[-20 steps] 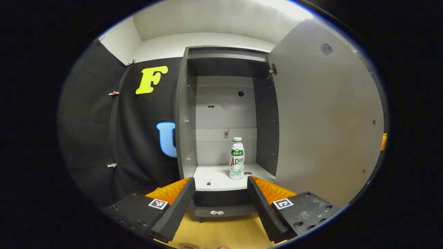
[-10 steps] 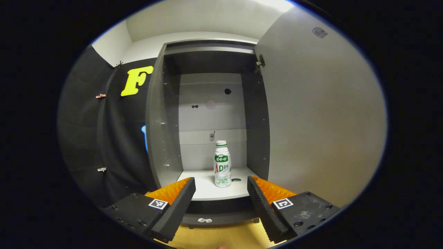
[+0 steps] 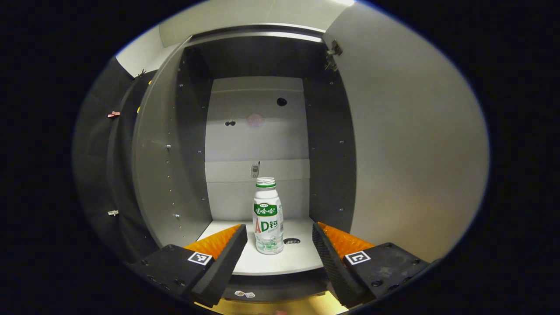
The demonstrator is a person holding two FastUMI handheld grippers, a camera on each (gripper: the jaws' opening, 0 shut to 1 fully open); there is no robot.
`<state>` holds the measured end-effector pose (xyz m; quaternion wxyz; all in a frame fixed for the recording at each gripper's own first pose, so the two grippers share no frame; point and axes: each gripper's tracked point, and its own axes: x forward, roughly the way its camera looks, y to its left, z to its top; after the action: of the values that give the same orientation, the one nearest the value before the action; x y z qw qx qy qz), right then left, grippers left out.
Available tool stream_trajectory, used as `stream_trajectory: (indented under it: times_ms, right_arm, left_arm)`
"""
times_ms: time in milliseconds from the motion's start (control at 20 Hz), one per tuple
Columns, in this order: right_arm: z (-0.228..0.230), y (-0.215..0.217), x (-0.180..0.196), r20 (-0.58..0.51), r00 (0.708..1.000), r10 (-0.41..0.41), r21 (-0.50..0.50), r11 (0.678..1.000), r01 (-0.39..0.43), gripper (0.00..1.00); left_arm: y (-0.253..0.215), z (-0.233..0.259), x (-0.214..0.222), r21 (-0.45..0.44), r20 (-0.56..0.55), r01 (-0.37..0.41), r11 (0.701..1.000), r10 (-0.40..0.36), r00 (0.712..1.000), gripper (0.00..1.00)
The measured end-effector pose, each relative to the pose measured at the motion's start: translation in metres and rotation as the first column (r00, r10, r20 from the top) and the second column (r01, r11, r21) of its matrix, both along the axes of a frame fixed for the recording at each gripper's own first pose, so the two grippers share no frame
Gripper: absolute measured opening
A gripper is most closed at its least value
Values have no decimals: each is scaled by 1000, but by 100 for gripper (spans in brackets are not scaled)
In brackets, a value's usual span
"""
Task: Open the cabinet door with the right hand, grasp the bottle in the cabinet with the left hand and place it on the coaster, then close the cabinet door with the right hand.
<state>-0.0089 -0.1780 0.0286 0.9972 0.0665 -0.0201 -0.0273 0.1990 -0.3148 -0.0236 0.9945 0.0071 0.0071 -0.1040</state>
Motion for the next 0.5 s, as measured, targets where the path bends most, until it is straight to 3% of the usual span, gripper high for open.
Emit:
stream_trajectory:
  times_ms: [200, 500]
  right_arm:
    - [1, 0, 11, 3, 1000, 19, -1, 1000, -19, 93]
    - [-1, -12, 19, -13, 1000, 5, 25, 1000, -4, 95]
  left_arm:
    - [3, -6, 47, 33, -13, -41, 999, 41, 999, 92]
    - [1, -30, 110, 14, -90, -76, 997, 77, 993, 95]
